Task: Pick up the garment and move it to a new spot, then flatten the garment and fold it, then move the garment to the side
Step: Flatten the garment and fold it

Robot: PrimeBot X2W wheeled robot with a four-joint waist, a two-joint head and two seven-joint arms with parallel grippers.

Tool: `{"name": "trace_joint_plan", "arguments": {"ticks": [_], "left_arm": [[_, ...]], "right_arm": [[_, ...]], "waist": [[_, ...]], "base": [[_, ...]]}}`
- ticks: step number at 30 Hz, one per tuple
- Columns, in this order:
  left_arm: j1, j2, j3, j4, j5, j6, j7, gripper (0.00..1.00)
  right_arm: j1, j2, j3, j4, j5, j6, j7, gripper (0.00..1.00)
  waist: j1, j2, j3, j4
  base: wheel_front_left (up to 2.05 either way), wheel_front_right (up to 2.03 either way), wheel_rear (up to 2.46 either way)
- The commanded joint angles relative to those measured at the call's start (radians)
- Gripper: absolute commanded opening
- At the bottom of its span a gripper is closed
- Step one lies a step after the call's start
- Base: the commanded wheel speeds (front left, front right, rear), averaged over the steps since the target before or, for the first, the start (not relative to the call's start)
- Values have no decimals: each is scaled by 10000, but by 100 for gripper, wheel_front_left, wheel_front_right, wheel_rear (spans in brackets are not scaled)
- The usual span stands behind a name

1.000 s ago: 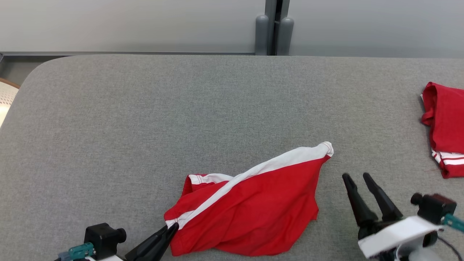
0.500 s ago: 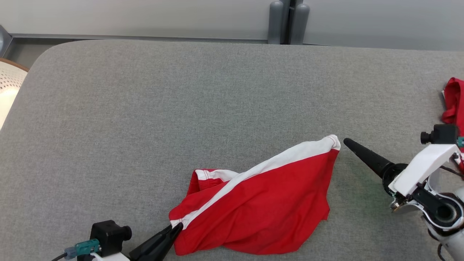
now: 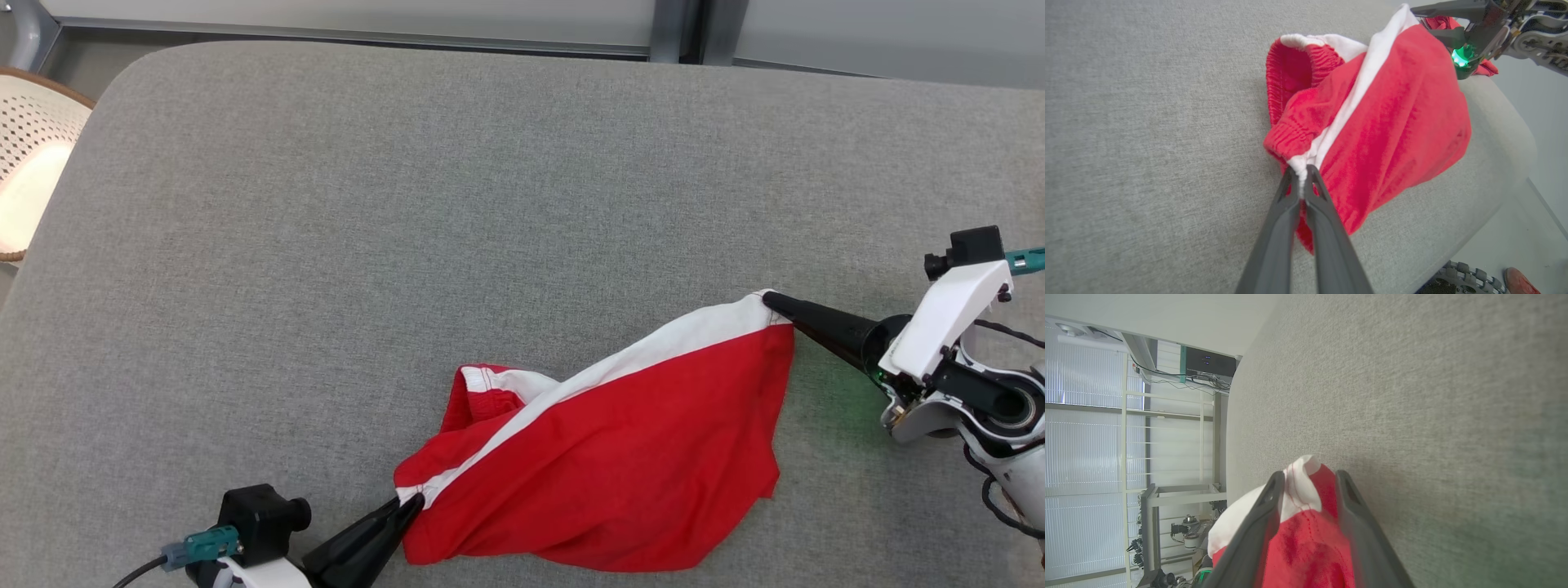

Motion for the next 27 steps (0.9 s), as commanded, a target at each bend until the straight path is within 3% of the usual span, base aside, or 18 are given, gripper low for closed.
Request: {"name": "trace_joint_plan", "arguments": {"ticks": [1, 2, 3, 11, 16, 21, 27], "left_arm": [[-103, 5, 0, 60, 75, -60, 11, 0], [-128, 2, -9, 87, 90, -66, 17, 0], [-148, -5, -12, 109, 91, -49, 15, 0], [-243, 44, 154, 177, -40, -108, -158, 0], [-1056, 95, 810, -307, -490, -327, -287, 0], [-3145, 74, 1461, -593, -1219, -498, 281, 0], [-7478, -430, 1701, 407, -1501, -502, 1186, 0]], "right_arm": [[-184, 12, -63, 45, 138, -2, 167, 47], [-204, 46, -65, 53, 204, -2, 241, 33], [-224, 58, -77, 77, 208, -2, 290, 0], [-332, 5, -707, -483, 299, -2, -195, 0], [-605, -311, -1446, -1237, -57, 0, -1098, 0], [-1287, -392, -2165, -1833, -715, -2, -2435, 0], [-3539, 164, -2502, -2077, -2557, -2, -5357, 0]], "waist": [[0, 0, 18, 18], [0, 0, 13, 21], [0, 0, 1, 24], [0, 0, -303, -105], [0, 0, -447, -279], [0, 0, -294, -573], [0, 0, 629, -1665]], "base": [[0, 0, 0], [0, 0, 0], [0, 0, 0], [0, 0, 0], [0, 0, 0], [0, 0, 0], [0, 0, 0]]}}
